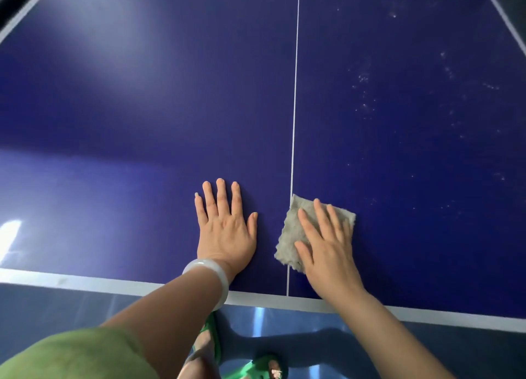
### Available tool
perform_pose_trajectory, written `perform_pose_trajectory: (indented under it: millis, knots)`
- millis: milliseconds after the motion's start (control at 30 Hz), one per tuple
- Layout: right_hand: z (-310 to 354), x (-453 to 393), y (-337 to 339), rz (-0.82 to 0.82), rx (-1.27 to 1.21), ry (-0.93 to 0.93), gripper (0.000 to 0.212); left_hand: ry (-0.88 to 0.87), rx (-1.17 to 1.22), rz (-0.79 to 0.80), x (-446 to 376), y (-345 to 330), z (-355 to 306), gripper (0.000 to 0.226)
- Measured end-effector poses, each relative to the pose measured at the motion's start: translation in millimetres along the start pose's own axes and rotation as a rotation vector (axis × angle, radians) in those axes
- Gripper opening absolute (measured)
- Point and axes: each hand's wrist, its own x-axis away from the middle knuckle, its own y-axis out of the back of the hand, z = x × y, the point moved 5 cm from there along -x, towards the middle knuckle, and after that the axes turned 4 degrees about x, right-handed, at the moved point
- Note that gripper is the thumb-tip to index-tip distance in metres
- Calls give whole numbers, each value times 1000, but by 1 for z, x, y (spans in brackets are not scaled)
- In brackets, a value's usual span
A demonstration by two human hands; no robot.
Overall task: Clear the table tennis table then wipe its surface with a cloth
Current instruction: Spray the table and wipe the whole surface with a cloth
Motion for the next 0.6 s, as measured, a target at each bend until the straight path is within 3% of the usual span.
perform_pose_trajectory:
  millis: [133, 300, 500, 600]
  knots:
    - [-5, -11, 12, -242, 3, -150, 33, -1, 11, 3, 0, 0, 0, 71]
    - [-6, -45, -7, -167, 75, 44, 40, 1, 1, 5, 0, -1, 1, 72]
    - [-46, -71, 11, -263, 126, -333, 42, 1, 4, 11, 1, -1, 1, 73]
    - [-7, -41, -5, -272, 84, -282, 48, 4, 0, 11, 0, -1, 1, 73]
